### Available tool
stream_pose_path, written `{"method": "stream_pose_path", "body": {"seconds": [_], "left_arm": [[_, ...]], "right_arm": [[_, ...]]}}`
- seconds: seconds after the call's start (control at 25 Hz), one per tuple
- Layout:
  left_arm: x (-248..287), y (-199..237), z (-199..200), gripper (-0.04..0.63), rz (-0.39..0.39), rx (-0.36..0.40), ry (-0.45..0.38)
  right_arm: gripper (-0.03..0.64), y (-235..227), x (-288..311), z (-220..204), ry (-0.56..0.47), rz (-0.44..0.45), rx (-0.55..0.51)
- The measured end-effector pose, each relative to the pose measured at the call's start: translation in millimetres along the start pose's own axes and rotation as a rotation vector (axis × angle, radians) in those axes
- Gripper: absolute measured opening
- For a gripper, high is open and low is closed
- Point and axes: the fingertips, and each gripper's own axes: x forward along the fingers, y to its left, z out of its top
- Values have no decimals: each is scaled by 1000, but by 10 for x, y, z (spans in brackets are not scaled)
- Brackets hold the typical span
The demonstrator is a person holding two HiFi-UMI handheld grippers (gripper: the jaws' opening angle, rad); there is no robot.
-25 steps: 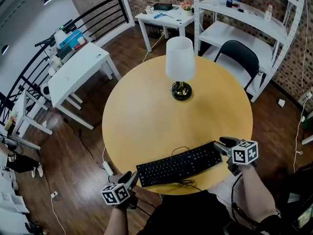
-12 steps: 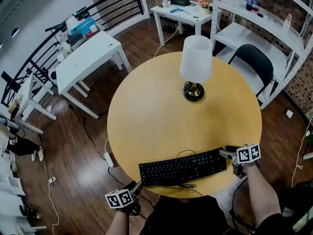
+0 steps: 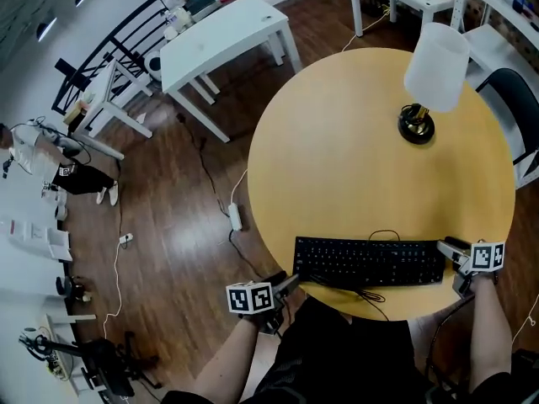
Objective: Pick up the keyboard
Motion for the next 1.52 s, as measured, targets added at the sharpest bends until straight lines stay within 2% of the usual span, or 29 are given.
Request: {"method": "stream_pose_path", "body": {"seconds": [0.08, 0.24, 0.36, 0.44, 0.52, 0.64, 0.72, 0.8, 0.92, 1.12, 1.28, 1.36, 1.44, 1.52], "left_arm": [[-7, 38, -19, 331, -4, 7, 12], [119, 48, -105, 329, -24, -12, 4], [66, 146, -120, 310, -38, -8, -8], [-4, 118, -84, 310, -36, 46, 0], [5, 83, -96, 308, -39, 99, 14], [37, 99, -120, 308, -62, 117, 26], [-25, 123, -88, 308, -56, 151, 48], [-125, 147, -24, 308, -47, 222, 92], [-212, 214, 40, 308, -73, 287, 151], [-319, 342, -50, 307, -121, 281, 170], [-347, 250, -135, 257, -119, 292, 210], [-345, 299, -201, 271, -127, 267, 210], [-339, 407, -255, 285, -157, 211, 198], [-368, 529, -286, 290, -192, 190, 201]], "right_arm": [[216, 36, 66, -14, 18, 22, -3], [204, 33, 62, -93, 104, 64, -57], [181, 36, 136, -169, 95, 56, -11], [158, 102, 87, -175, 111, 43, 3], [158, 133, 22, -269, 173, 29, 13], [150, 187, 10, -473, 241, 40, 25], [150, 298, -14, -556, 244, 49, 9], [149, 449, -73, -695, 254, 37, 12], [152, 649, -112, -904, 239, 18, 9], [150, 798, -216, -1312, 211, -4, 86], [152, 775, -384, -1468, 205, -23, 114], [150, 753, -414, -1502, 155, -19, 151], [150, 787, -369, -1563, 116, -15, 174], [150, 868, -297, -1659, 99, -11, 182]]}}
